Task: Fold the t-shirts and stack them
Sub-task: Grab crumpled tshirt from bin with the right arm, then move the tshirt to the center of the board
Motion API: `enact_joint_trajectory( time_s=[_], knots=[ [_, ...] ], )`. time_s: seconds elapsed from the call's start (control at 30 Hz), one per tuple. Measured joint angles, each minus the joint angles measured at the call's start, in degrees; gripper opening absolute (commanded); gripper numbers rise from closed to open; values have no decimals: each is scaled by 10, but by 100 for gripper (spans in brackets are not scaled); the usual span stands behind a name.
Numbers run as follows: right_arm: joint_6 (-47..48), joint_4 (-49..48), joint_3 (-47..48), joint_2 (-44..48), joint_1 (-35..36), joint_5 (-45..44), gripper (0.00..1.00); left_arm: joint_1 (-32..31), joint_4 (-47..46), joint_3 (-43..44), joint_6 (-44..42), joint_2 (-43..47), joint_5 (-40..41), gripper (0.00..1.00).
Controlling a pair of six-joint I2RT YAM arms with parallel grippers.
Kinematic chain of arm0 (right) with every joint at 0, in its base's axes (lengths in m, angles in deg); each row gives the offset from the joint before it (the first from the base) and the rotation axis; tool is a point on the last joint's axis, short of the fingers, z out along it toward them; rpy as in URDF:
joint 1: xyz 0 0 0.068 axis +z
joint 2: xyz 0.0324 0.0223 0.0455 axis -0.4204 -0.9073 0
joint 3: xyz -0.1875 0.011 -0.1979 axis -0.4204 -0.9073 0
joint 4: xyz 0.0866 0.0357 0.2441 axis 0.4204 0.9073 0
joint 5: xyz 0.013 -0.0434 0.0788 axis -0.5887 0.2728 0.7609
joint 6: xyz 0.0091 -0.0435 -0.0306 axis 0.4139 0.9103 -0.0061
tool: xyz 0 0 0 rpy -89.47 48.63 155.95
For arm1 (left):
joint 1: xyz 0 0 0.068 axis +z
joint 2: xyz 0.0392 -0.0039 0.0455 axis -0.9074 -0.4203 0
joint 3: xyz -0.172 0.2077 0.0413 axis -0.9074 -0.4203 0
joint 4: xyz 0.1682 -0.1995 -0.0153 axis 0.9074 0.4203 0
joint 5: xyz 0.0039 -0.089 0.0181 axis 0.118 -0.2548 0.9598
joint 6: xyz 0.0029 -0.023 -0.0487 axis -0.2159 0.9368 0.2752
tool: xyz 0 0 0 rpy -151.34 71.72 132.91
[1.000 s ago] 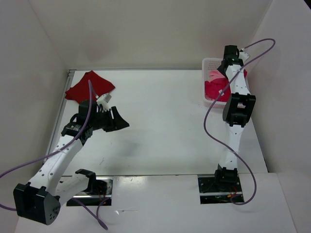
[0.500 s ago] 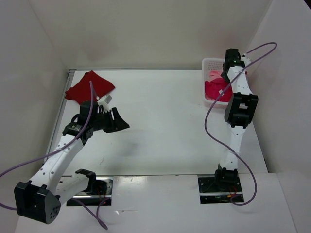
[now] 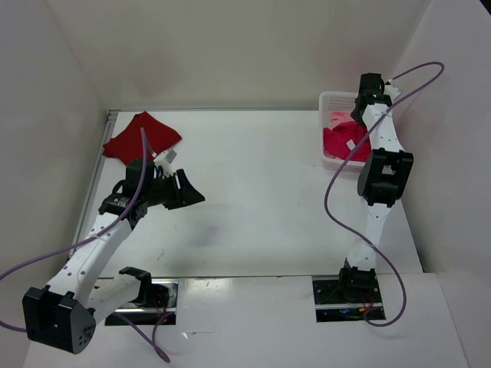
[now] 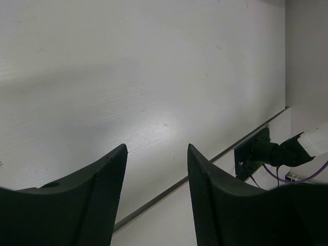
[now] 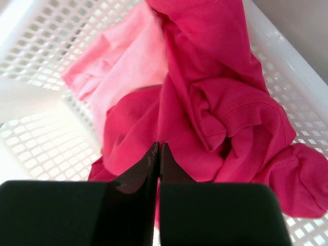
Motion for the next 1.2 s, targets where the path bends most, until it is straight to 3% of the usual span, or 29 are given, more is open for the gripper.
enact_joint_trajectory(
  time_s=[0.2, 0.37, 0.6, 0.77, 0.87, 1.0, 1.2],
  knots=[
    [0, -13, -89, 137, 4, 46, 0, 0, 1, 4, 8, -1, 1, 61],
    [0, -28, -96, 325, 35, 126, 0, 0, 0, 35, 29, -12, 2, 64],
    [-55, -90, 41, 484, 103, 376, 0, 9, -1, 73, 50, -16, 23, 65],
    [-125, -161, 44, 546, 128, 517, 0, 49, 14, 116, 60, -26, 61, 69],
    [-147, -202, -59, 595, 147, 559, 0, 71, 19, 147, 60, -30, 77, 69],
    [-155, -242, -281, 635, 186, 570, 0, 91, 20, 169, 59, -30, 88, 71],
    [-147, -244, -531, 544, 267, 527, 0, 100, 15, 137, 57, -29, 87, 66]
  ],
)
